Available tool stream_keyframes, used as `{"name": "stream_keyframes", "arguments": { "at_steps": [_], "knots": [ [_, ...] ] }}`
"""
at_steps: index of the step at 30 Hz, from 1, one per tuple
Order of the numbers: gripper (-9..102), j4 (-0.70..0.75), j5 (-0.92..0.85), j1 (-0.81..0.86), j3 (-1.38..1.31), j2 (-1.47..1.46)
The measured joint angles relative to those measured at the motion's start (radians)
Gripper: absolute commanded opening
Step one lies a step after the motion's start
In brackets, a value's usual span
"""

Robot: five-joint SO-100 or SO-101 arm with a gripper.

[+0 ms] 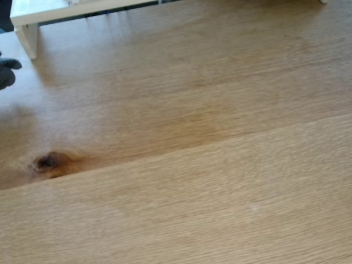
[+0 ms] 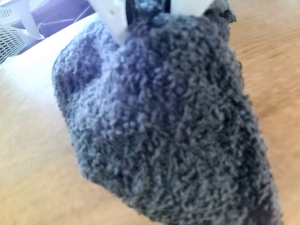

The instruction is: Clean the area in front of the robot

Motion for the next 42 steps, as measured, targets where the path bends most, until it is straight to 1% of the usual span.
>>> {"name": "stream_keyframes", "arguments": {
  "at_steps": [6,9,12,14,15,17,19,22,25,28,30,33,36,39,40,42],
  "knots": [
    [0,-0.471,0.0,-0.005,0.502,0.186],
    [0,-0.63,0.006,-0.014,0.732,0.291],
    [0,-0.712,-0.003,-0.031,0.917,0.393],
    [0,-0.727,-0.02,-0.04,1.014,0.457],
    [4,-0.732,-0.028,-0.041,1.051,0.485],
    [18,-0.749,-0.04,-0.049,1.117,0.537],
    [30,-0.779,-0.048,-0.055,1.169,0.58],
    [39,-0.836,-0.049,-0.064,1.221,0.635],
    [42,-0.902,-0.017,-0.077,1.239,0.678],
    [41,-0.954,0.028,-0.098,1.241,0.715],
    [34,-0.966,0.046,-0.126,1.241,0.739],
    [21,-0.968,0.058,-0.199,1.241,0.787],
    [14,-0.948,0.052,-0.318,1.241,0.853],
    [2,-0.914,0.052,-0.454,1.241,0.927],
    [0,-0.902,0.06,-0.502,1.241,0.953],
    [0,-0.861,0.095,-0.603,1.241,1.006]
  ]
}}
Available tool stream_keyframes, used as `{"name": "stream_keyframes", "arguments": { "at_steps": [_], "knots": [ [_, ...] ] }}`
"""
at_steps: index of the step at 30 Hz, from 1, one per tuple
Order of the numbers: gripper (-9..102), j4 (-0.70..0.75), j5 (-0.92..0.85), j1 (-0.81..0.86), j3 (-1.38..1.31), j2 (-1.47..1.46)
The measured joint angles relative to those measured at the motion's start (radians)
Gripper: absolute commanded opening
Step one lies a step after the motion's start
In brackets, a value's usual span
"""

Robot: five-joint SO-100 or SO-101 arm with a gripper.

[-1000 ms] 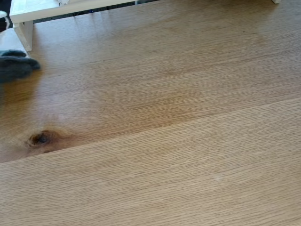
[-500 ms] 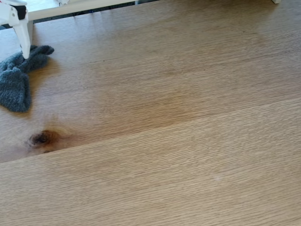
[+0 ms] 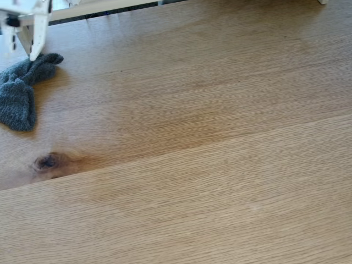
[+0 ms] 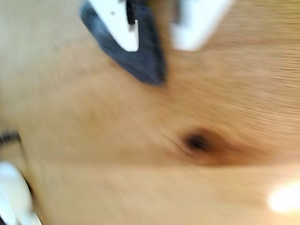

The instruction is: Clean the area in front of the robot

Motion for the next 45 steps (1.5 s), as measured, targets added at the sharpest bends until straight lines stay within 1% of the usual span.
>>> {"name": "stream_keyframes", "arguments": {
  "at_steps": [3,6,12,16,20,26,32,34,37,45],
  "knots": [
    [0,0.098,0.087,-0.118,0.014,0.092],
    [0,0.232,0.221,-0.206,0.018,0.189],
    [0,0.514,0.468,-0.29,0.02,0.353],
    [0,0.686,0.541,-0.367,0.028,0.469],
    [0,0.788,0.535,-0.407,0.118,0.627],
    [0,0.894,0.428,-0.41,0.31,0.861],
    [0,0.914,0.301,-0.38,0.454,1.005],
    [0,0.905,0.252,-0.365,0.508,1.015],
    [0,0.887,0.202,-0.374,0.517,1.017],
    [0,0.887,0.183,-0.373,0.518,1.02]
  ]
}}
